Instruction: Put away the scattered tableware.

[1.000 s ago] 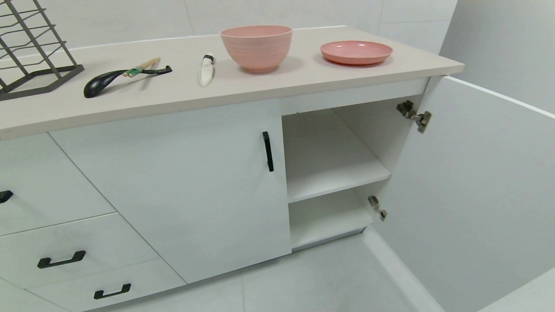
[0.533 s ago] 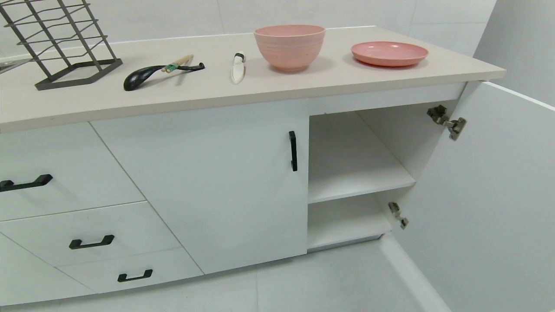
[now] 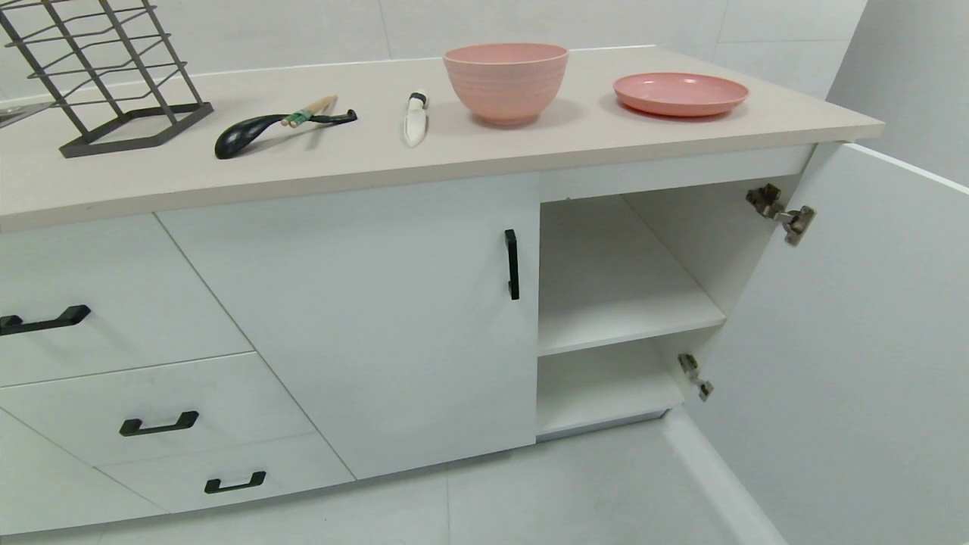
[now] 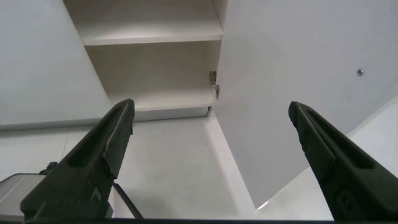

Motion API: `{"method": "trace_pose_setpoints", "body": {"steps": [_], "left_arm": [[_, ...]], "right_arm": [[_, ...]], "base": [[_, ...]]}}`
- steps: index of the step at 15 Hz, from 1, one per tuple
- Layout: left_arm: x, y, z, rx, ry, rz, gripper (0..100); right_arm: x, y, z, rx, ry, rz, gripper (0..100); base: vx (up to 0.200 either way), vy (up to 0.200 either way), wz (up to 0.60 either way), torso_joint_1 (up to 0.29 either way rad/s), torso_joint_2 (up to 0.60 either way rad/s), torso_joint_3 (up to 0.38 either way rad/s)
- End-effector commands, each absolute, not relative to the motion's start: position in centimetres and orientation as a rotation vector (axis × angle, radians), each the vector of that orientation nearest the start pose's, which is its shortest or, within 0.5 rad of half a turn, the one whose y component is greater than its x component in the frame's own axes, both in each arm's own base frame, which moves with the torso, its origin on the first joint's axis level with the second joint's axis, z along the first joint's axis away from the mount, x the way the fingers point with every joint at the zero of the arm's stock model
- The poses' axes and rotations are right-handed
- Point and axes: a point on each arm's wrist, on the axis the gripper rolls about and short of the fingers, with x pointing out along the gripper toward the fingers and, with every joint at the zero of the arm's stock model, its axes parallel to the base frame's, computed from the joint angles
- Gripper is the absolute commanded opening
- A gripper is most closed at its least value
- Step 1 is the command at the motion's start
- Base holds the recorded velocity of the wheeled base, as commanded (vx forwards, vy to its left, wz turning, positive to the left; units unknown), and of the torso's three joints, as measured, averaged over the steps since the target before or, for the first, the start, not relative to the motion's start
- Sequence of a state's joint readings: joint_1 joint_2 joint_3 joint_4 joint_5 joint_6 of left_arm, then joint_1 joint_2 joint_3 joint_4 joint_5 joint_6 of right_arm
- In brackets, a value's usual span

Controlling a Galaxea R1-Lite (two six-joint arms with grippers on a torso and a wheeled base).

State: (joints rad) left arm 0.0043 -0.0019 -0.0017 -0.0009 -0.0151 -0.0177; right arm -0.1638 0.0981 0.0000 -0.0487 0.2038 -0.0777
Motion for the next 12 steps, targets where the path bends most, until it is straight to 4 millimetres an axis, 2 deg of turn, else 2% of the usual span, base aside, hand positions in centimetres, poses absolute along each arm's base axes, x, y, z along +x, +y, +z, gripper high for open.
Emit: {"method": "trace_pose_setpoints", "body": {"steps": [1, 3, 10, 12], "left_arm": [[-2.29, -0.05, 7.61, -0.020, -0.003, -0.011, 100], [-2.29, -0.03, 7.61, -0.021, -0.003, -0.009, 100], [-2.29, 0.06, 7.62, -0.032, -0.005, 0.035, 100], [-2.29, 0.06, 7.62, -0.038, -0.005, 0.035, 100]], "right_arm": [[-1.43, 0.70, 8.24, -0.069, 0.048, 0.042, 100], [-1.43, 0.70, 8.24, -0.069, 0.048, 0.042, 100], [-1.43, 0.70, 8.24, -0.069, 0.048, 0.042, 100], [-1.43, 0.70, 8.26, -0.069, 0.047, 0.040, 100]], "base": [[0.000, -0.200, 0.00, 0.002, 0.00, -0.002], [0.000, -0.200, 0.00, -0.002, 0.00, 0.005], [0.000, 0.000, 0.00, 0.000, 0.00, 0.000], [0.200, 0.000, 0.00, 0.002, 0.00, 0.005]]}}
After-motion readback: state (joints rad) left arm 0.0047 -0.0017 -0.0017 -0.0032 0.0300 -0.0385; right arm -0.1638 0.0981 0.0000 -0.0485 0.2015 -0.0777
